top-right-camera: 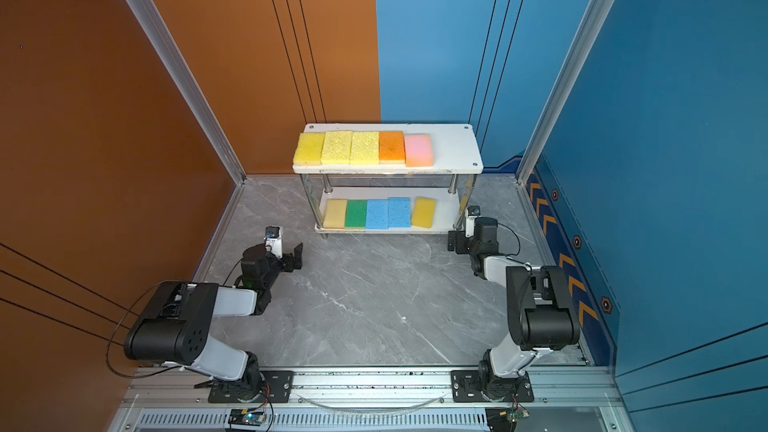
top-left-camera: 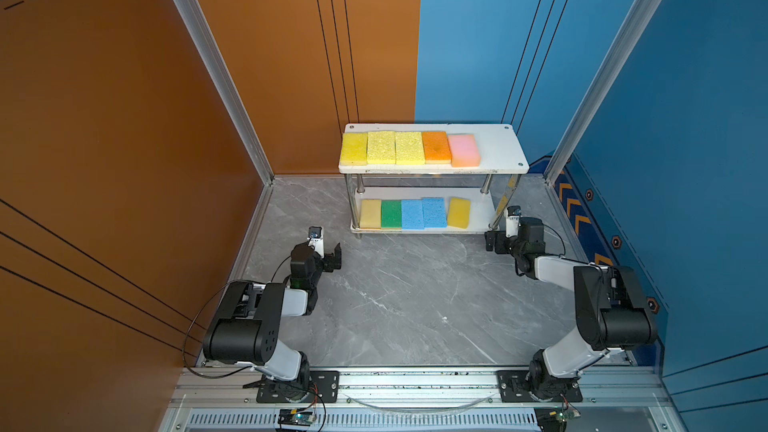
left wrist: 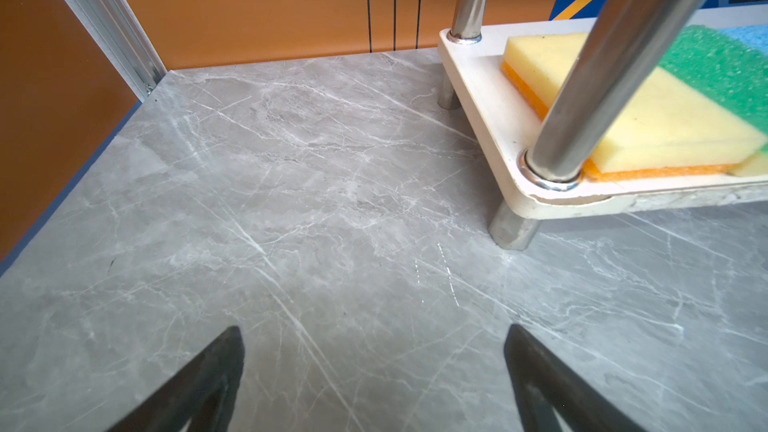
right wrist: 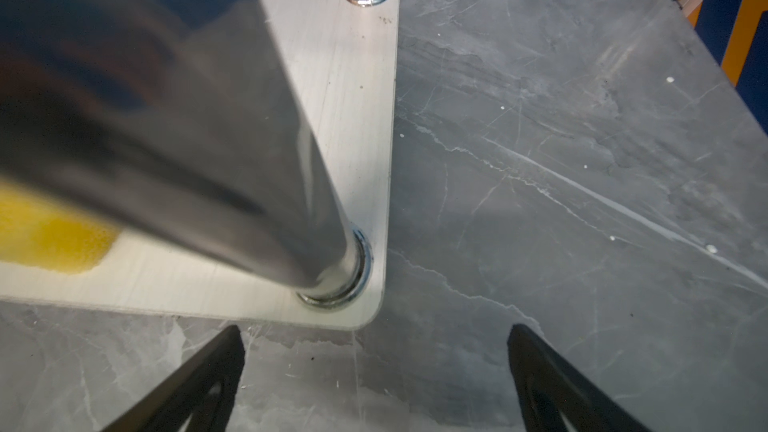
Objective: Place and organize the cleaning sponges onto the shelf
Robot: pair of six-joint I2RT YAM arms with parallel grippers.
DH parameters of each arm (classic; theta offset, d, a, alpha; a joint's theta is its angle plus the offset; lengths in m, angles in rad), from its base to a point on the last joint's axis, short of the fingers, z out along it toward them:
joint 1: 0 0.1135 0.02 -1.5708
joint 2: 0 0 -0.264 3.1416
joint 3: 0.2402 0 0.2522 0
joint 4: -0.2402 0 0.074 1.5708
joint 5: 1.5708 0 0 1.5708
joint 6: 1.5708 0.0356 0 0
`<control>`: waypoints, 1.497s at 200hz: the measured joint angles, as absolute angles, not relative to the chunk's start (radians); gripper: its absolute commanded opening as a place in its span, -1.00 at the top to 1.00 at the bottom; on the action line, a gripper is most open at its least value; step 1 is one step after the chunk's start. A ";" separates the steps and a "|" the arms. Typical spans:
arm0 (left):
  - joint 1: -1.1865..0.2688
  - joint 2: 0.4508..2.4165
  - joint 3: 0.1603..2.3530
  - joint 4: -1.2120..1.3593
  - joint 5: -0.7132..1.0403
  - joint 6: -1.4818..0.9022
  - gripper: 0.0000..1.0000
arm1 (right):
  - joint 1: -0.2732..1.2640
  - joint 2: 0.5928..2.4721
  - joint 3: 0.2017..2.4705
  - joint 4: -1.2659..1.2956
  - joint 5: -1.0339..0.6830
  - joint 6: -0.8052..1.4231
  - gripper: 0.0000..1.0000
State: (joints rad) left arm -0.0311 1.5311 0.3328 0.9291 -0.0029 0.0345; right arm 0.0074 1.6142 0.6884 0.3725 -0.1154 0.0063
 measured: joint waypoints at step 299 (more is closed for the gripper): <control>0.006 1.547 0.335 0.954 -0.117 -0.034 -0.96 | -0.020 1.534 0.331 0.955 -0.151 0.019 -0.99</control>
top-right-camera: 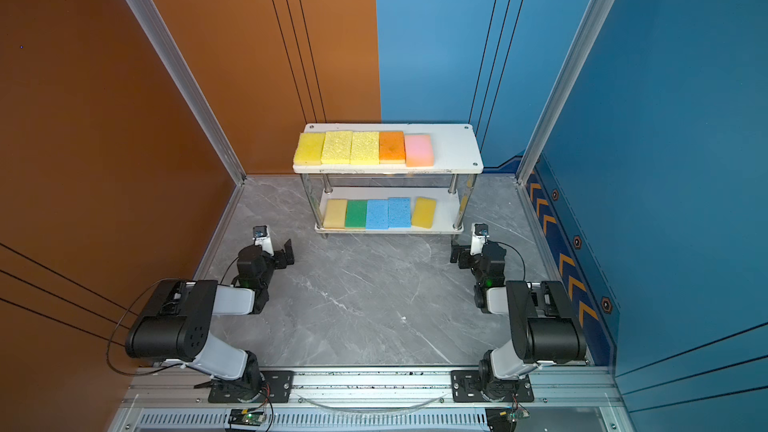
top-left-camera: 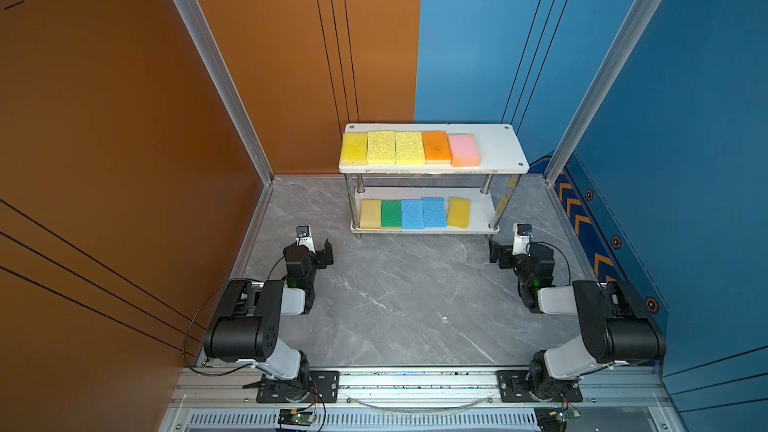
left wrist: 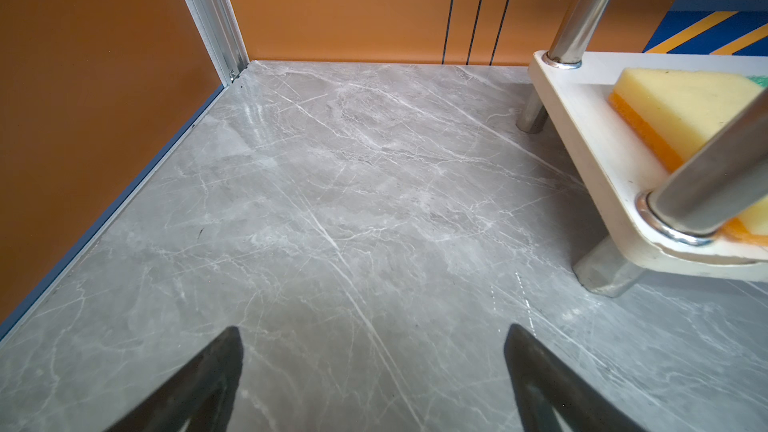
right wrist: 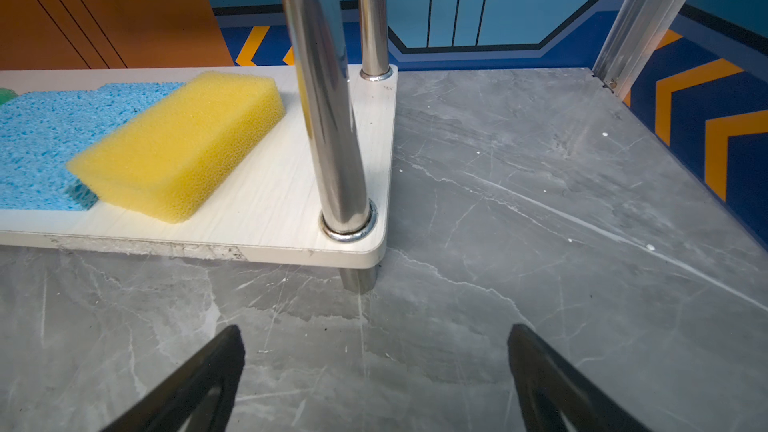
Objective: Place and organize the cleaning sponges onto the shelf
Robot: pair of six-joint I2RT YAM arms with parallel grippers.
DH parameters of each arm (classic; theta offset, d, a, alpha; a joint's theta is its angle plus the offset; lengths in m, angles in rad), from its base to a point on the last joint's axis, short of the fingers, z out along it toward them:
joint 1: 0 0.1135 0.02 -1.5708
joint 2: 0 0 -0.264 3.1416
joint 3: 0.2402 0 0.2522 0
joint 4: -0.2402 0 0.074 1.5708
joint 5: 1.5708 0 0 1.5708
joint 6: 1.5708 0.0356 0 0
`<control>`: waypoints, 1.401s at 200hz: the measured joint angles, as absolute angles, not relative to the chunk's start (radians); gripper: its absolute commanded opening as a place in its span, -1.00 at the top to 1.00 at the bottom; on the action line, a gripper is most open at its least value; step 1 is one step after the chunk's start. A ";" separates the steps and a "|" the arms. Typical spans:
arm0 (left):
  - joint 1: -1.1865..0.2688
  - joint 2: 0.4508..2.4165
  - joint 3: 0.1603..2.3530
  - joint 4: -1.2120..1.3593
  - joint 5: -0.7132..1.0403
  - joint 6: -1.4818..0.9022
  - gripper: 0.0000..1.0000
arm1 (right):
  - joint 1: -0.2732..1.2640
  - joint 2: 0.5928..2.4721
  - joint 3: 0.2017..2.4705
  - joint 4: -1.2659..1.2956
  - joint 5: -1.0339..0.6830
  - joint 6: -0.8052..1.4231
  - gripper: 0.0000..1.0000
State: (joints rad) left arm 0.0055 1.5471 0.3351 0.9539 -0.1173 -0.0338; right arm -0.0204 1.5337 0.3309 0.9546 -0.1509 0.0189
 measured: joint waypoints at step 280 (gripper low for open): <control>0.005 1.547 0.335 0.954 -0.125 -0.033 -0.96 | -0.004 1.535 0.356 0.924 0.016 0.053 -0.99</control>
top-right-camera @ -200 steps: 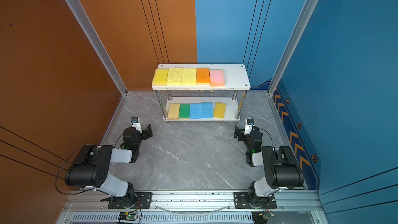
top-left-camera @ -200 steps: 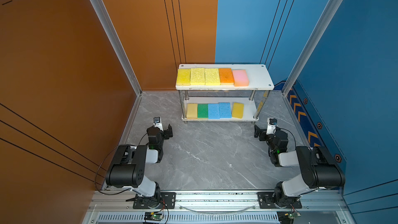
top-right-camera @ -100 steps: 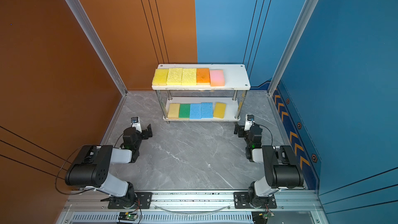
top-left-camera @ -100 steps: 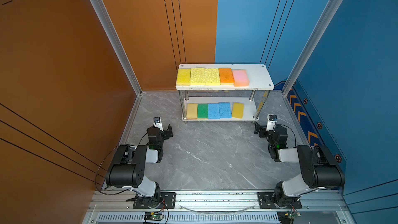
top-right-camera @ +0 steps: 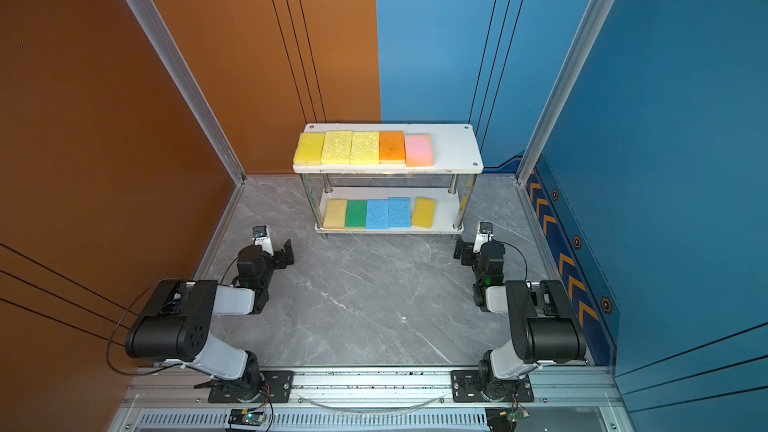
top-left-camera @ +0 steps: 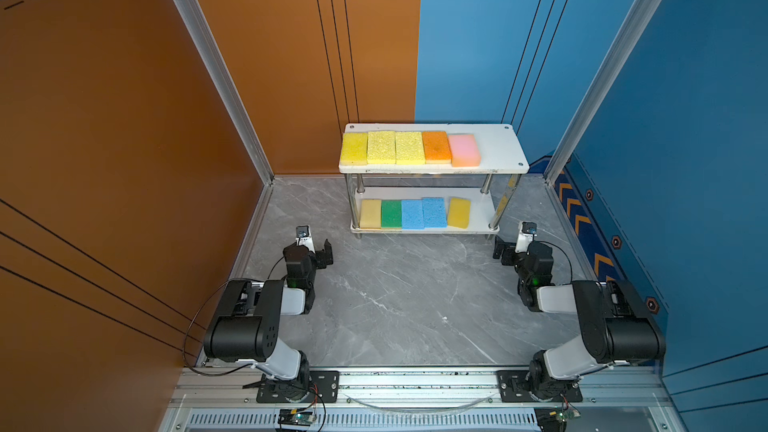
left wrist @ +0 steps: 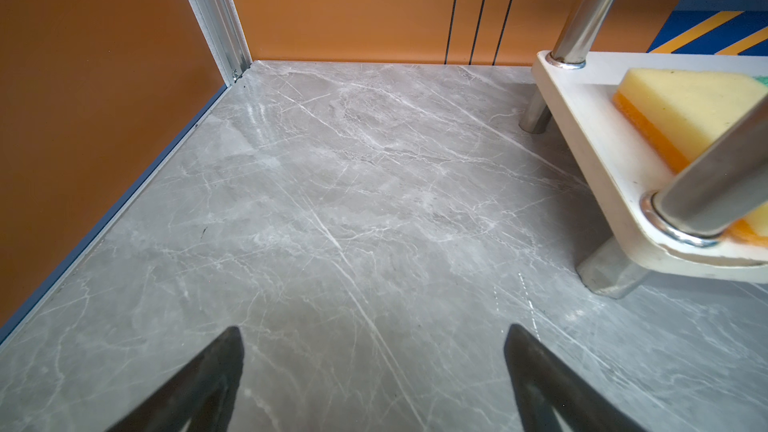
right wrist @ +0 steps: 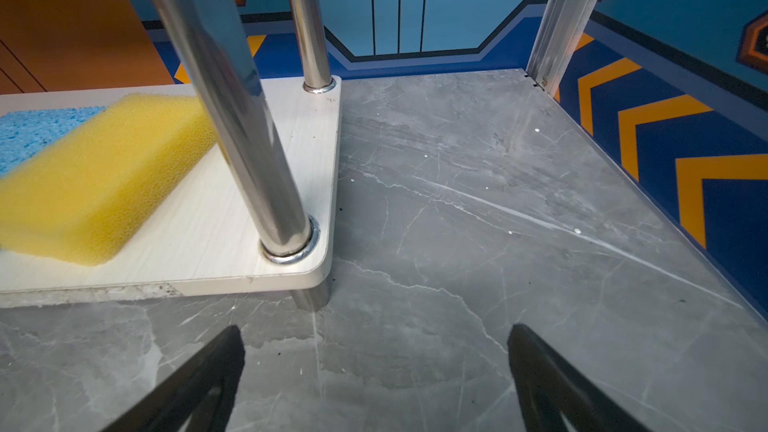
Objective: Place and organize the cleaning sponges onto the shelf
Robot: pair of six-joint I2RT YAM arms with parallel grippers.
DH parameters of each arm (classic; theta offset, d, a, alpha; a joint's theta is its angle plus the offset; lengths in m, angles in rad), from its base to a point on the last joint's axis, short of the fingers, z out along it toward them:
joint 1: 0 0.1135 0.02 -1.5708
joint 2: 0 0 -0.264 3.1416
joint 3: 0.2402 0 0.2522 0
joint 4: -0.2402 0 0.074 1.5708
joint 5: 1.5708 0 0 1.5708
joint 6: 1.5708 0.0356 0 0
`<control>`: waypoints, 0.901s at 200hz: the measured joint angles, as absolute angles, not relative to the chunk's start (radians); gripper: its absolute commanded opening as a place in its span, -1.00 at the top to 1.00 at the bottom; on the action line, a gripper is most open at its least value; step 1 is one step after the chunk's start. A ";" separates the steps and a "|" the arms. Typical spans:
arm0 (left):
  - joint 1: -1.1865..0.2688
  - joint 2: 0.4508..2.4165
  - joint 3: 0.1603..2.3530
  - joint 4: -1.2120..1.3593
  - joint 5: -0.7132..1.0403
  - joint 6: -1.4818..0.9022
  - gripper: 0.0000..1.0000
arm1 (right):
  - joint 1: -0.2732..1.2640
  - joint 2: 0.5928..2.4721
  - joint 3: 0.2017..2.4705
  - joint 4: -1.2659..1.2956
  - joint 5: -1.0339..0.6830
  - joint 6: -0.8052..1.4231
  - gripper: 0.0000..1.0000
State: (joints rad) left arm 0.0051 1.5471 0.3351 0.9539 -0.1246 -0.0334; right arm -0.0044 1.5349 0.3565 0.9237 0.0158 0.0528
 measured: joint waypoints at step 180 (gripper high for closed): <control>-0.001 1.552 0.355 0.950 -0.123 -0.019 -0.96 | 0.019 1.535 0.356 0.924 0.092 0.053 -0.99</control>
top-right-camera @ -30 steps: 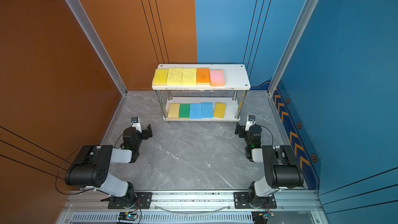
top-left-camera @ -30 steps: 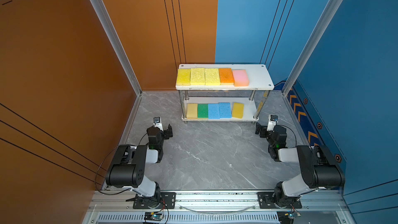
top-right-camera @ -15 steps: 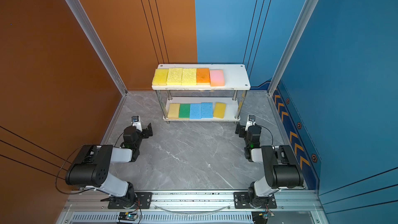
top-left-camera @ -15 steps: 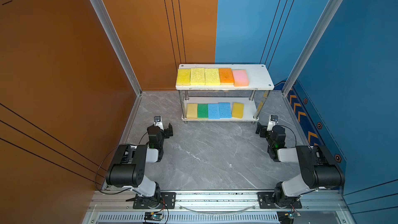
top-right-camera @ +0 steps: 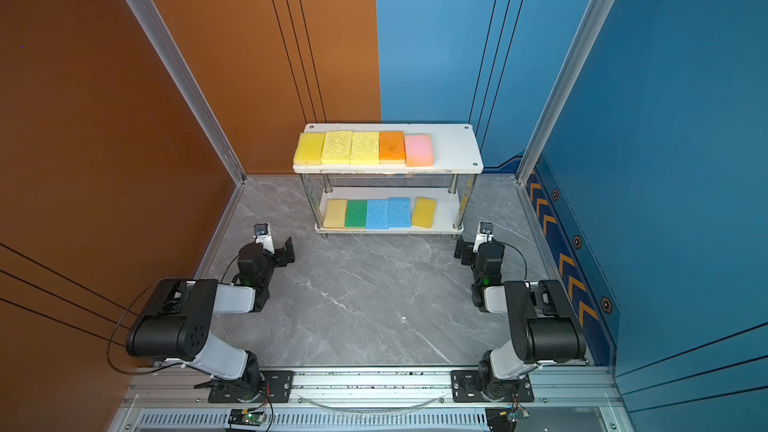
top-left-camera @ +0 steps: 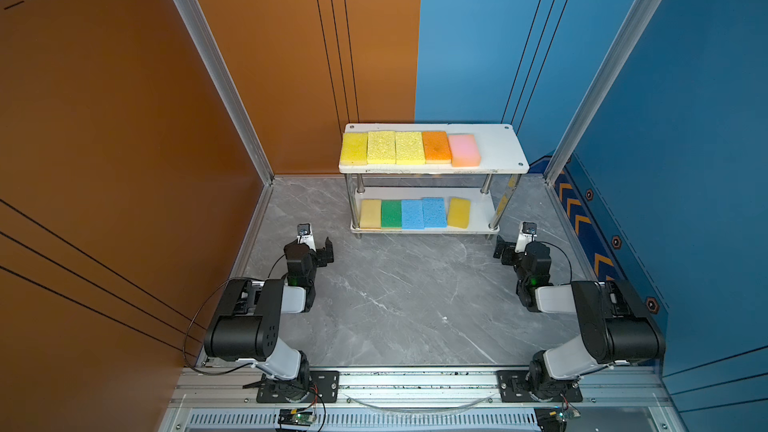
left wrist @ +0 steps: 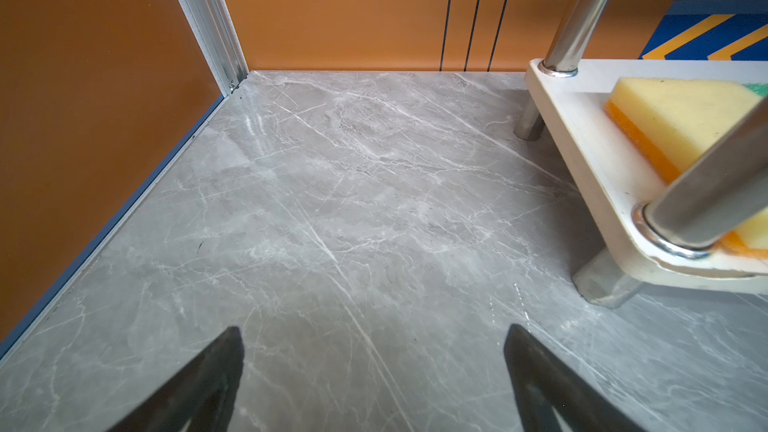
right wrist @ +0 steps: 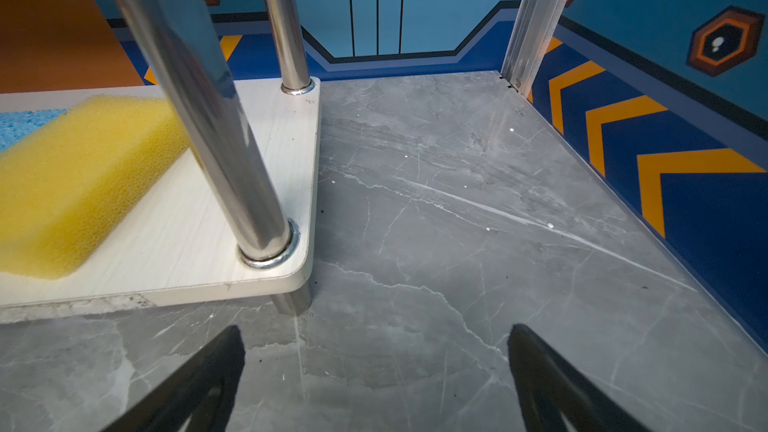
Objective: Place and organize the cleaning sponges onto the shelf
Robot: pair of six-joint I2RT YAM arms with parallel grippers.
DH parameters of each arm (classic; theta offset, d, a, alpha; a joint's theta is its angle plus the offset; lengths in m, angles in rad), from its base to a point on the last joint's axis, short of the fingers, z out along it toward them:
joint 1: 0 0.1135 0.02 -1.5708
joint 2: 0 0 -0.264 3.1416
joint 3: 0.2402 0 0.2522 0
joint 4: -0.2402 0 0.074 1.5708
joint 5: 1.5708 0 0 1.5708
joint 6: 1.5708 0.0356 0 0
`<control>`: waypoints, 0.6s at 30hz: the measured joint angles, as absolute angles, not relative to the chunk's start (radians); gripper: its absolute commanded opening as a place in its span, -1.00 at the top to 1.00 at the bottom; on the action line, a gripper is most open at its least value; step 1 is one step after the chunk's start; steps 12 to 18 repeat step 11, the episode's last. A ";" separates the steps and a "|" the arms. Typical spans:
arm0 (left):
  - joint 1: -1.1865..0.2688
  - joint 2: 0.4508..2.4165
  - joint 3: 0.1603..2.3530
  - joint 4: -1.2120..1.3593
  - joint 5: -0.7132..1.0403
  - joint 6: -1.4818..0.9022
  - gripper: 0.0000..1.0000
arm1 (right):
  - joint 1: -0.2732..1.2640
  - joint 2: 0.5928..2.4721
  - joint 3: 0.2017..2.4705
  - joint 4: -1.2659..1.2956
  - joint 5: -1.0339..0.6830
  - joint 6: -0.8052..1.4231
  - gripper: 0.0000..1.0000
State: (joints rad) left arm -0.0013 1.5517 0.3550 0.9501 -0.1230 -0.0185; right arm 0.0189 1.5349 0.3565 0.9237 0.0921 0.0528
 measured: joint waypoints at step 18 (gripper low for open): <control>-0.002 1.553 0.363 0.942 -0.123 -0.015 -0.96 | 0.019 1.535 0.356 0.924 0.092 0.053 -0.99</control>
